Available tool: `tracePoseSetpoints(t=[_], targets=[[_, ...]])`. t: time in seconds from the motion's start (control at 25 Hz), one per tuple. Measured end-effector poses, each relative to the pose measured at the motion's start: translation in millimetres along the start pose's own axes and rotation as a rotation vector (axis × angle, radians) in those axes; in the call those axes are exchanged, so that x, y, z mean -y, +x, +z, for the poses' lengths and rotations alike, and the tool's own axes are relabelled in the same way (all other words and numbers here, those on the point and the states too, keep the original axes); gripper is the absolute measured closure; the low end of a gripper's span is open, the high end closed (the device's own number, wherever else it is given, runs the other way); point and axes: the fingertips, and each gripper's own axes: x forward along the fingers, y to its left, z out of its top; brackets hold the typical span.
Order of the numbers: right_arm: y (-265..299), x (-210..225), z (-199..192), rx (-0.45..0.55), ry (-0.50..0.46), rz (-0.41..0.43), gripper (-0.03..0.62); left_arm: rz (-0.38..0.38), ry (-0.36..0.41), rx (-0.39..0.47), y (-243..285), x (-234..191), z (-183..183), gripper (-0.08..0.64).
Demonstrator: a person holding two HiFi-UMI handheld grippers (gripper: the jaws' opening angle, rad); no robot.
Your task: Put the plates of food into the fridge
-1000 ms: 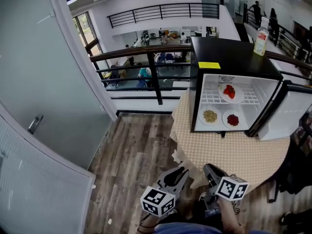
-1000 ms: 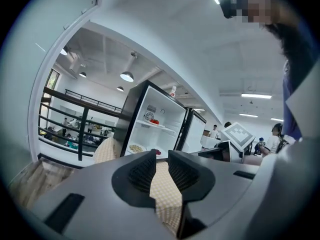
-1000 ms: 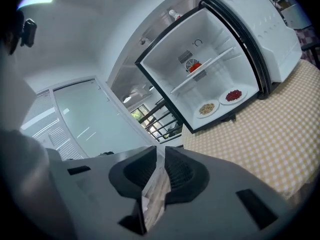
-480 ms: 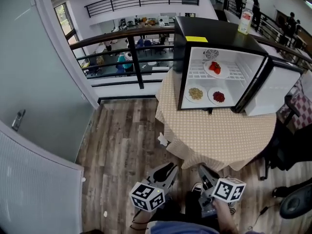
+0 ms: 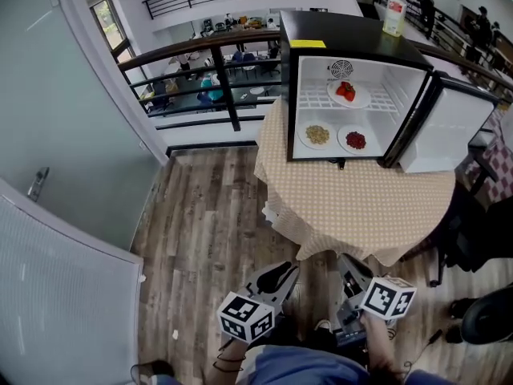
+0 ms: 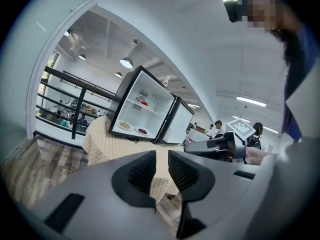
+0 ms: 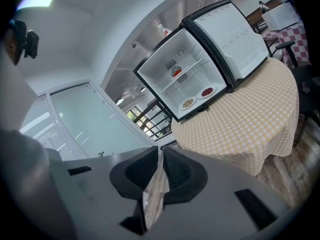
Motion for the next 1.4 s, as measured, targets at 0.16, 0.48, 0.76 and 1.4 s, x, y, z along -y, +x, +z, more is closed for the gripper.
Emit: tracePoseSetpoints(t=[0.16, 0.48, 0.76, 1.4], targets=[[-33.0, 6.1, 8.5, 0.004, -0.015, 0.036, 0.546, 0.023, -0.006, 0.019, 7.2, 31.0, -4.8, 0.476], [-103.4, 36.1, 19.0, 0.016, -0.035, 0.067, 0.547, 0.040, 0.018, 0.064, 21.9, 104.4, -13.6, 0.476], [-151.4, 59.3, 20.1, 0.036, -0.049, 0.061, 0.548, 0.061, 0.046, 0.067, 17.1, 152.8, -31.8, 0.476], [-202.3, 92.8, 27.6, 0.097, -0.028, -0.005, 0.557, 0.082, 0.072, 0.031, 18.2, 185.5, -56.0, 0.476]])
